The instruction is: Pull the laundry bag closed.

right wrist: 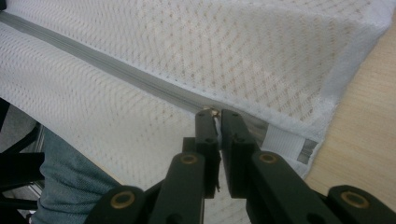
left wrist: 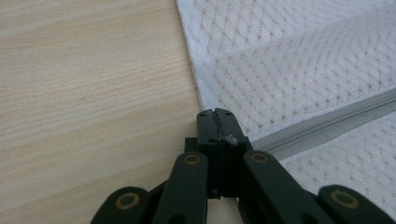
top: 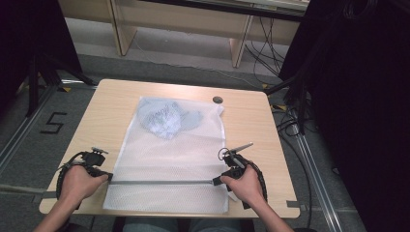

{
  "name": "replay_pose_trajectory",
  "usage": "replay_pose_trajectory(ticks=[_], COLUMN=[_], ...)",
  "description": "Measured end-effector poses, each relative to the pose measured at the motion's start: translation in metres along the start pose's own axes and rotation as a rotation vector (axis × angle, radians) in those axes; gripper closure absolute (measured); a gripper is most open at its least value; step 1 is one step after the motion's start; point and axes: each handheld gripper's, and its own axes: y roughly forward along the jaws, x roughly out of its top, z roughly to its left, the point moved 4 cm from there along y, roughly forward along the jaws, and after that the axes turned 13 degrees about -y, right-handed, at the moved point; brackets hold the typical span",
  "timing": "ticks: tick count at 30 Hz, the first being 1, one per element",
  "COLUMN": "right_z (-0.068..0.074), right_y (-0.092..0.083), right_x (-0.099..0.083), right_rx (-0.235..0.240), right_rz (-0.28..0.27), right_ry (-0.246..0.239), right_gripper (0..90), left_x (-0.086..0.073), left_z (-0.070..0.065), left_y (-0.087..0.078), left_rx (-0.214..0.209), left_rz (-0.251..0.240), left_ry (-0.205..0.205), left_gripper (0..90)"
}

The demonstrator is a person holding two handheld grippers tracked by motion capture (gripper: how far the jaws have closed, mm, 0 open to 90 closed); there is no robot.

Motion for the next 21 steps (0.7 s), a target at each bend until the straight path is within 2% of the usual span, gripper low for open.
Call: replay_pose_trajectory(ticks=[1, 2, 3, 4, 6, 7, 9, 10, 11, 13, 14, 15, 18, 19, 20, 21], right_z=[0.0, 0.002, -0.002, -0.003, -0.001, -0.002, -0.003, -0.006, -0.003, -0.003, -0.005, -0.004, -0.006, -0.012, -0.012, -0.011], right_y=[0.0, -0.001, -0.001, -0.002, -0.004, -0.004, -0.004, -0.003, -0.005, -0.006, -0.005, -0.006, -0.007, -0.005, -0.005, -0.007], right_x=[0.0, 0.0, 0.0, 0.0, 0.0, -0.001, -0.001, -0.001, -0.002, -0.002, -0.002, -0.002, -0.003, -0.002, -0.002, -0.004], right_rx=[0.0, 0.004, 0.0, -0.001, 0.008, 0.011, 0.006, -0.005, 0.015, 0.008, 0.011, 0.015, 0.002, 0.002, 0.004, -0.012], right_rz=[0.0, 0.016, -0.006, -0.009, 0.012, 0.014, 0.006, -0.009, 0.015, 0.009, 0.005, 0.013, 0.004, -0.024, -0.027, 0.004], right_ry=[0.0, 0.024, -0.007, -0.009, 0.032, 0.034, 0.021, -0.006, 0.037, 0.037, 0.017, 0.041, 0.045, -0.016, -0.016, 0.031], right_gripper=[86.8, 86.8, 86.8, 86.8, 86.8, 86.8, 86.8, 86.8, 86.8, 86.9, 86.8, 86.9, 86.8, 86.8, 86.8, 86.9], left_x=[0.0, 0.0, 0.0, 0.0, 0.0, 0.0, 0.0, 0.0, 0.0, 0.0, 0.0, 0.0, 0.0, 0.0, 0.0, 0.0], left_z=[0.0, 0.0, 0.0, 0.001, 0.0, 0.0, 0.0, 0.0, 0.0, 0.0, 0.0, 0.0, 0.0, 0.0, 0.0, 0.0], left_y=[0.0, 0.0, 0.0, 0.0, 0.0, 0.0, 0.0, 0.0, 0.0, 0.0, 0.0, 0.0, 0.0, 0.0, 0.0, 0.0], left_rx=[0.001, 0.003, 0.002, 0.001, 0.002, 0.003, 0.001, 0.001, 0.001, 0.002, 0.001, 0.0, 0.001, 0.0, 0.0, 0.0], left_rz=[0.003, 0.006, 0.006, 0.009, 0.009, 0.008, 0.008, 0.008, 0.005, 0.008, 0.008, 0.007, 0.003, 0.002, -0.001, -0.001], left_ry=[0.003, 0.004, 0.004, 0.006, 0.007, 0.007, 0.005, 0.005, 0.003, 0.005, 0.005, 0.004, 0.003, 0.003, 0.0, 0.0], left_gripper=[89.8, 89.7, 89.8, 89.7, 89.8, 89.8, 89.8, 89.8, 89.8, 89.8, 89.8, 89.8, 89.8, 89.8, 89.8, 89.8])
